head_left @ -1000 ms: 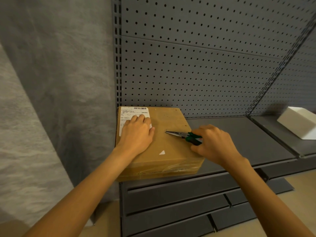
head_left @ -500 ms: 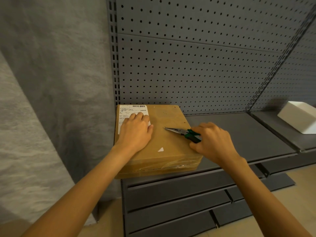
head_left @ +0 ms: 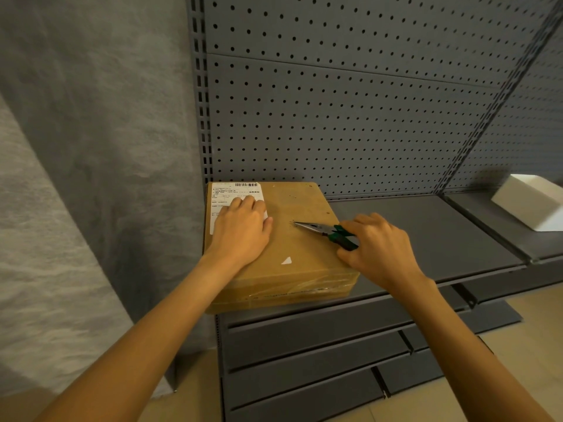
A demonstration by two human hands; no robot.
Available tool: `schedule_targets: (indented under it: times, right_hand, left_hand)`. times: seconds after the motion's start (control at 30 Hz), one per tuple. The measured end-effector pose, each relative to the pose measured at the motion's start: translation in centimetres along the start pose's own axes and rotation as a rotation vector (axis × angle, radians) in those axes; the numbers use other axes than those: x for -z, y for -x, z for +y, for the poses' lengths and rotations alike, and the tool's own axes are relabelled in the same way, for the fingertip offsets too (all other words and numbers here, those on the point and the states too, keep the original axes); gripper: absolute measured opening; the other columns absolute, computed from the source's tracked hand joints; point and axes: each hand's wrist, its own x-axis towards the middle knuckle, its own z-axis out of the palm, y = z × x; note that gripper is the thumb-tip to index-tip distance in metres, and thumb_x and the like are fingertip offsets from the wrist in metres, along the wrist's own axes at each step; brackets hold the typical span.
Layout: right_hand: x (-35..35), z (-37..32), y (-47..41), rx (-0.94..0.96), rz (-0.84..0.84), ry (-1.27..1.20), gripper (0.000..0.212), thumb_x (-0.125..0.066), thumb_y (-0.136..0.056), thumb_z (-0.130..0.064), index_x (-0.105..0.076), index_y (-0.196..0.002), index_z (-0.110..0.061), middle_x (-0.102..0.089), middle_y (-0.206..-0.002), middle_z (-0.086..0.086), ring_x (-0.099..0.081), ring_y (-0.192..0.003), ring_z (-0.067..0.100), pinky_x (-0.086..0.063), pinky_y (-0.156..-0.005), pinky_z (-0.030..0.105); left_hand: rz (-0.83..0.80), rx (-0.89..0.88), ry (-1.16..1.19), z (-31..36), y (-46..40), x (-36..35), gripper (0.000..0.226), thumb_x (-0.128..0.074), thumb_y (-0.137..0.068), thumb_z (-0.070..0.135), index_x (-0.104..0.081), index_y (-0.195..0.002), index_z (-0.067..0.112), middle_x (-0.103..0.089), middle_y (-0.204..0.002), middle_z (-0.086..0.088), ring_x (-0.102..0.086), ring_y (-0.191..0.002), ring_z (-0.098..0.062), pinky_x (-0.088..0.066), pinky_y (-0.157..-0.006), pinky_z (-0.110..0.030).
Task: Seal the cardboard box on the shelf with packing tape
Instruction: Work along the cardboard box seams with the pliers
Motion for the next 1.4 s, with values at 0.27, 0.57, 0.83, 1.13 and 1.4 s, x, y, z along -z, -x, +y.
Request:
schedule_targets:
  times: [0.27,0.57,0.83,1.13,1.4]
  right_hand:
    - [-0.1,-0.2,0.1,-0.005,0.016,-0.005,0.035,-0.061,-0.081,-0.033,-0.066,-0.112,-0.018,-0.063,-0.093,-0.001,-0.056,-0.091,0.022,-0.036,-0.057,0.026]
    - [-0.8,-0.3,0.6,-0.081,0.101,-0.068,0.029,-0.067,-0.078,-0.029,-0.07,-0.104,-0.017,-0.065,-0.087,0.0,-0.059,-0.083,0.025,-0.033,-0.053,0.025]
    - [-1.3,-0.2,0.7,-0.083,0.13,-0.08,0.03,-0.068,-0.078,-0.03,-0.071,-0.105,-0.018,-0.066,-0.087,0.001,-0.06,-0.082,0.025,-0.034,-0.053,0.025]
    - [-0.9,-0.7,0.7,-0.107,0.115,-0.042,0.031,-0.064,-0.08,-0.031,-0.068,-0.105,-0.014,-0.066,-0.091,0.003,-0.059,-0.089,0.027,-0.034,-0.056,0.027]
    - [-0.1,-1.9,1.6,-0.319,0.124,-0.124,0.03,-0.059,-0.085,-0.036,-0.065,-0.107,-0.016,-0.064,-0.099,0.002,-0.057,-0.096,0.023,-0.038,-0.06,0.028]
  left_hand:
    - [-0.001,-0.003,-0.005,0.0,0.0,-0.1,0.037,-0.037,-0.098,0.035,-0.053,-0.122,0.012,-0.056,-0.122,-0.005,-0.049,-0.112,-0.021,-0.044,-0.093,-0.036]
    - [-0.007,0.001,-0.012,0.0,-0.1,-0.2,0.038,-0.037,-0.098,0.036,-0.053,-0.123,0.012,-0.055,-0.123,-0.005,-0.049,-0.113,-0.022,-0.044,-0.093,-0.037]
    - [-0.005,0.001,-0.013,0.0,0.0,-0.1,0.037,-0.038,-0.098,0.036,-0.054,-0.122,0.013,-0.056,-0.123,-0.005,-0.05,-0.113,-0.021,-0.044,-0.093,-0.036]
    - [-0.014,0.003,-0.026,0.3,0.0,0.2,0.037,-0.037,-0.098,0.036,-0.054,-0.122,0.012,-0.055,-0.124,-0.005,-0.05,-0.113,-0.021,-0.045,-0.094,-0.036]
    - [-0.018,-0.075,0.06,-0.2,-0.4,0.1,0.033,-0.041,-0.098,0.032,-0.053,-0.123,0.015,-0.056,-0.124,-0.003,-0.05,-0.113,-0.021,-0.043,-0.092,-0.036]
